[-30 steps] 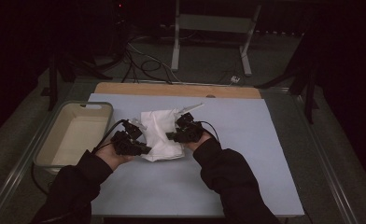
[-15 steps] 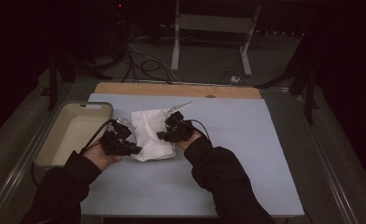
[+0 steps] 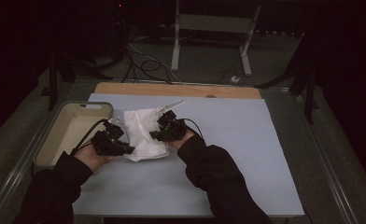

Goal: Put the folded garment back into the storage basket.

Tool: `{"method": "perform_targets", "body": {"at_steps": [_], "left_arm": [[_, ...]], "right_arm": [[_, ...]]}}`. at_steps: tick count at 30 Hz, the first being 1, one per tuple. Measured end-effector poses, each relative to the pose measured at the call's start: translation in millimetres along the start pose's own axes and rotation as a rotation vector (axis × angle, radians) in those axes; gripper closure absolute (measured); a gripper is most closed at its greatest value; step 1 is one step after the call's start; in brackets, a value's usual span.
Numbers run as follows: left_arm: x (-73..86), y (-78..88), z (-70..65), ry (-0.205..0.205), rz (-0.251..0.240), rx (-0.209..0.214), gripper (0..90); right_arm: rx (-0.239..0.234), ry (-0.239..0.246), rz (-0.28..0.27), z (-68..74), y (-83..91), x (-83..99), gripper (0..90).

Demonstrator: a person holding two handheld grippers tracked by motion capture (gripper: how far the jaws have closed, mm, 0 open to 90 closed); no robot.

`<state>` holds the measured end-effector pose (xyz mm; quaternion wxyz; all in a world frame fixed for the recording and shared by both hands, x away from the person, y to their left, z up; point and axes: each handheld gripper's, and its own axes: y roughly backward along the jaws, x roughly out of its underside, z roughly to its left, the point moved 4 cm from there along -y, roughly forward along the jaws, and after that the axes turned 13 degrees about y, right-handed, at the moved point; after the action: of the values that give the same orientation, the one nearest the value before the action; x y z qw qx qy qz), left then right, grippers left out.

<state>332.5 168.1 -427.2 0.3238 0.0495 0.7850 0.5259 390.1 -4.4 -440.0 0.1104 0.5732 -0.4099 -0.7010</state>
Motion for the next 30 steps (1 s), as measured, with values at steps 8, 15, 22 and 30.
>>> {"method": "perform_targets", "body": {"at_steps": [8, 15, 22, 30], "left_arm": [[2.7, 7.8, 6.3, 0.008, -0.002, -0.009, 82.5], [7.2, 15.7, 12.1, 0.005, 0.004, -0.024, 82.5], [11.1, 23.8, 18.3, 0.011, 0.000, -0.035, 82.5], [16.5, 30.8, 25.4, 0.016, -0.005, -0.036, 82.5]], "right_arm": [[-0.001, 0.017, -0.009, 3.8, -4.0, -9.1, 71.2], [-0.005, 0.021, -0.014, 9.4, -7.7, -16.7, 71.2], [-0.013, 0.027, -0.013, 15.2, -13.7, -27.0, 71.2], [-0.021, 0.030, -0.019, 20.6, -19.3, -35.2, 71.2]]}}
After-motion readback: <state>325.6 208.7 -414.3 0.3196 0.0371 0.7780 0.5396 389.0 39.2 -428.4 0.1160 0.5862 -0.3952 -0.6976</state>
